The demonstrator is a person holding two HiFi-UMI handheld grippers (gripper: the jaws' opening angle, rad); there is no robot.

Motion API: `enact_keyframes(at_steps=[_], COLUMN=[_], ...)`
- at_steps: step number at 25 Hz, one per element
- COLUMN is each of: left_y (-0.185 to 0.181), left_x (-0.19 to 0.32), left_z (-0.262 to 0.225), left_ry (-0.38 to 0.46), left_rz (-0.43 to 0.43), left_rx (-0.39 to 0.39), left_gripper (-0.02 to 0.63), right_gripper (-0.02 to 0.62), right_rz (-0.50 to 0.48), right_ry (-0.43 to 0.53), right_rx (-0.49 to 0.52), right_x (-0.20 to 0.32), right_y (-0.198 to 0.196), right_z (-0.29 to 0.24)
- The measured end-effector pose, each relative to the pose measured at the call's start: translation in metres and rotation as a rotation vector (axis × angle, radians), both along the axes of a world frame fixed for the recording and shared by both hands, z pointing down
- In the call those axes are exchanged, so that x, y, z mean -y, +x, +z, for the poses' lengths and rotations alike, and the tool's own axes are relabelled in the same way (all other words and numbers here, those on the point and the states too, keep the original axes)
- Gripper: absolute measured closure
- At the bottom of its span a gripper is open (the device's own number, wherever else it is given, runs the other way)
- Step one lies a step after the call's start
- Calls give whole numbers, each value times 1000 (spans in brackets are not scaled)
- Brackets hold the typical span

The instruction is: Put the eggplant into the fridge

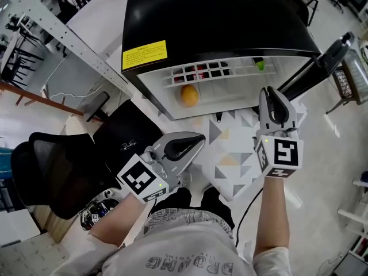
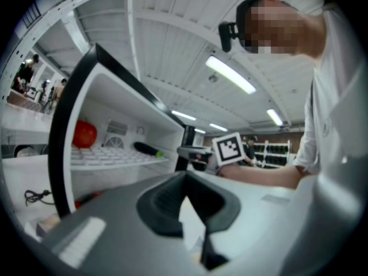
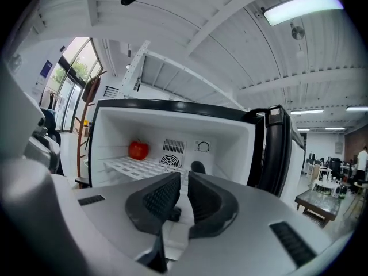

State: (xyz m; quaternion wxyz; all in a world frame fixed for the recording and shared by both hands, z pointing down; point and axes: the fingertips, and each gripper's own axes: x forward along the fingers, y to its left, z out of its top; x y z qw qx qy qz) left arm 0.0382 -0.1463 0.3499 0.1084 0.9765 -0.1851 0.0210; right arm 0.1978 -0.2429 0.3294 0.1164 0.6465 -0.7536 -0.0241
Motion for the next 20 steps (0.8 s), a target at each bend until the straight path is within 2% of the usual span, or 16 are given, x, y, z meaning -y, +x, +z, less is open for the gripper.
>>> enact_keyframes(at_steps=[11,20], left_y=[-11,-14], left_x=[-8,-11], left_z=[-15,-22], left_ry=[30,51], left_rz=[6,25], left_rx=[-5,-8], left_gripper=[600,600], right_gripper=[572,586], right_rz=[-39,-59], right_ry=[6,-11], right_rx=[42,91], right_x=[-51,-80], right_y=[-30,-39], right_z=[-9,-9])
